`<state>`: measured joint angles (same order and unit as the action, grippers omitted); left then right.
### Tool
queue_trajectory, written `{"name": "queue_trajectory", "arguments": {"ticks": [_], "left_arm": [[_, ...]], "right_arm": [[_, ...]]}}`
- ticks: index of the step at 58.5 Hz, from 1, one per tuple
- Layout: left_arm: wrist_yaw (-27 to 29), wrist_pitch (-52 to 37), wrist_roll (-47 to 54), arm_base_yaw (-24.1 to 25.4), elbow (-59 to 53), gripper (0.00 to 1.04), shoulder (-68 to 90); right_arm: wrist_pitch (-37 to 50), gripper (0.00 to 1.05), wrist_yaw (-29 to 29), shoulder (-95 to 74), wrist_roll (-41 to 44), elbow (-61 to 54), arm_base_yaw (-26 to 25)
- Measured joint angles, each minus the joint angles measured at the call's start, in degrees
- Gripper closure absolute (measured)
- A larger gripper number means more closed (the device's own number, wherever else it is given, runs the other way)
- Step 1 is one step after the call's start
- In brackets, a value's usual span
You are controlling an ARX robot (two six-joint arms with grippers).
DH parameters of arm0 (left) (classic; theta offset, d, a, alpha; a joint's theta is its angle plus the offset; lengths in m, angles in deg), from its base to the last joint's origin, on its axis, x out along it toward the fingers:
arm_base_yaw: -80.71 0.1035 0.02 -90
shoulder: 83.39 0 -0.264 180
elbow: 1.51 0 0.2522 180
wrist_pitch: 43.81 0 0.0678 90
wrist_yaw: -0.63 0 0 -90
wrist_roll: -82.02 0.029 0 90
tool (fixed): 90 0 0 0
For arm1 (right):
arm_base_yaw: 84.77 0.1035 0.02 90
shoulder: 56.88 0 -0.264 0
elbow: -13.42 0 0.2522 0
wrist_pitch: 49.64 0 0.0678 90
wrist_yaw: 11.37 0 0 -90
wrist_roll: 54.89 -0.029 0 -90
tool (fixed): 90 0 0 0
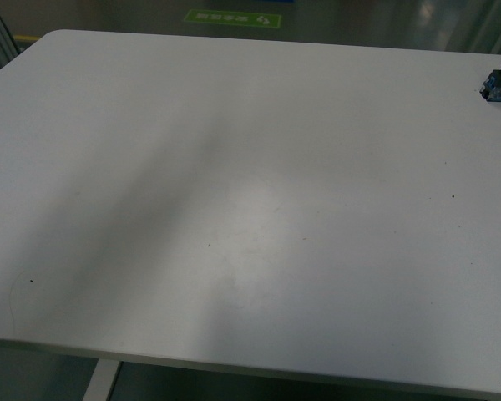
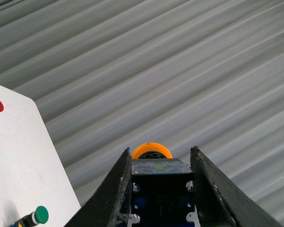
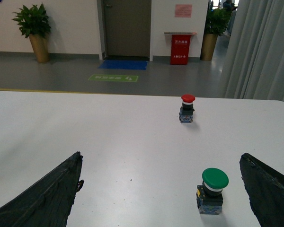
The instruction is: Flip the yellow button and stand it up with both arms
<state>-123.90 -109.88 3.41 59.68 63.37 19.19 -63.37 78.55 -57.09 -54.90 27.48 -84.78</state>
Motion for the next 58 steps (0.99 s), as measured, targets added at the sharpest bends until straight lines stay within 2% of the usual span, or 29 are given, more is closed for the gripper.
{"name": "queue_trajectory", "arguments": {"ticks": [17, 20, 22, 25, 30, 36, 44, 58], "left_arm": [[0.0, 0.0, -0.2, 0.1, 0.0, 0.74, 0.0], [0.0, 0.0, -0.2, 0.2, 0.0, 0.74, 0.0], [0.0, 0.0, -0.4, 0.3, 0.0, 0.74, 0.0], [0.0, 0.0, -0.5, 0.3, 0.0, 0.74, 0.0], [-0.1, 0.0, -1.0, 0.3, 0.0, 0.74, 0.0], [0.0, 0.0, -1.3, 0.4, 0.0, 0.74, 0.0], [0.0, 0.0, -1.6, 0.4, -0.1, 0.74, 0.0], [0.0, 0.0, -1.7, 0.4, -0.1, 0.74, 0.0]], "right_arm": [[0.0, 0.07, 0.0, 0.0, 0.0, 0.0, 0.0], [0.2, 0.07, -7.3, -2.6, -5.0, 0.7, -1.1], [3.8, 0.07, -12.9, -8.0, -10.2, 2.0, -0.6], [10.2, 0.07, -15.3, -16.1, -19.0, 4.6, 2.3], [19.6, 0.07, -14.4, -28.5, -29.2, 10.3, 7.2], [26.1, 0.07, -12.7, -40.9, -36.3, 17.0, 9.6], [28.3, 0.07, -11.5, -53.1, -41.4, 23.8, 10.8], [29.9, 0.07, -10.1, -63.7, -45.6, 32.0, 14.1]]}}
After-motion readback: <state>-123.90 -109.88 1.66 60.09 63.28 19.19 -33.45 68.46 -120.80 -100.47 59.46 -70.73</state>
